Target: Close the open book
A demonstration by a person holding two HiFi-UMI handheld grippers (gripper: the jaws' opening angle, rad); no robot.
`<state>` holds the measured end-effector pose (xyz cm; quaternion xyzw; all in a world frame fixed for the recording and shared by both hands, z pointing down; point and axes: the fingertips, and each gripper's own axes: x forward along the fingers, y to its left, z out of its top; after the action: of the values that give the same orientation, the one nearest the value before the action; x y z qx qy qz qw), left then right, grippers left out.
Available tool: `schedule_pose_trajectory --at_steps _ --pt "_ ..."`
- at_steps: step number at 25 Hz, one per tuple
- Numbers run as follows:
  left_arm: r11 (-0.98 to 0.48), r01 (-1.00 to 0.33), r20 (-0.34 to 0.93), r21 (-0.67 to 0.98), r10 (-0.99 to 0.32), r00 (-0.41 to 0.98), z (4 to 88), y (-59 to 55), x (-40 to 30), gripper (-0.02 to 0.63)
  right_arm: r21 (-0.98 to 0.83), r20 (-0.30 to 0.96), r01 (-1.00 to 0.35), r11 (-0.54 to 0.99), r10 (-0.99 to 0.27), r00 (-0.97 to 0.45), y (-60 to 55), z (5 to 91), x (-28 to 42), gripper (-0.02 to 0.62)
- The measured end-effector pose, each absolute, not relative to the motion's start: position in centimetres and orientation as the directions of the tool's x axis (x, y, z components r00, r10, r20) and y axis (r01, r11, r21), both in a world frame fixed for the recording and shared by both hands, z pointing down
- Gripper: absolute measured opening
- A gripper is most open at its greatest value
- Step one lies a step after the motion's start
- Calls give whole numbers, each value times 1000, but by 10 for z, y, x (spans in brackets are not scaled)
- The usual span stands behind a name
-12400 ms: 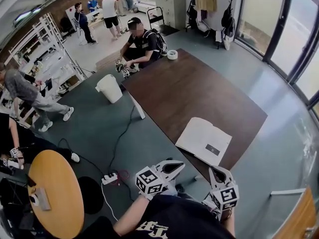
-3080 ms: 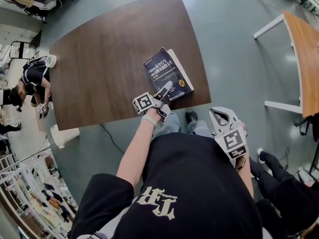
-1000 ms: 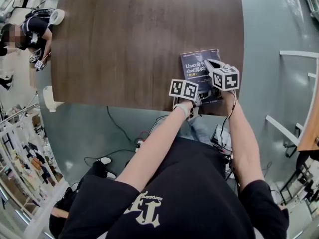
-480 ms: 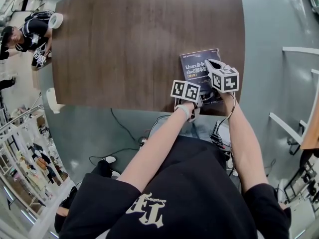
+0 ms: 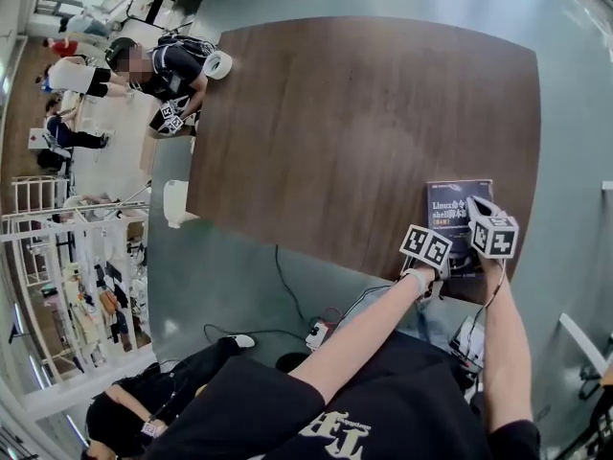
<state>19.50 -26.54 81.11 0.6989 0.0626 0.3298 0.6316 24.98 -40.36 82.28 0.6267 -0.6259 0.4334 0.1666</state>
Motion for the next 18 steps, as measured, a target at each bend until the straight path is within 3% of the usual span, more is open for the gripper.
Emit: schedule_pose_trajectory --at_steps 9,14,18 --pt "-285 -318 418 904 439 795 809 -269 194 2 -329 720 -937 -119 -673 -168 -411 803 243 -14" --pt "-312 -361 453 879 308 836 808 -290 195 3 -188 725 -982 -7 -675 -133 -404 799 231 -14" --pt "-345 -381 477 858 254 842 813 -284 182 3 -245 729 -969 18 -656 -196 -366 807 214 -14"
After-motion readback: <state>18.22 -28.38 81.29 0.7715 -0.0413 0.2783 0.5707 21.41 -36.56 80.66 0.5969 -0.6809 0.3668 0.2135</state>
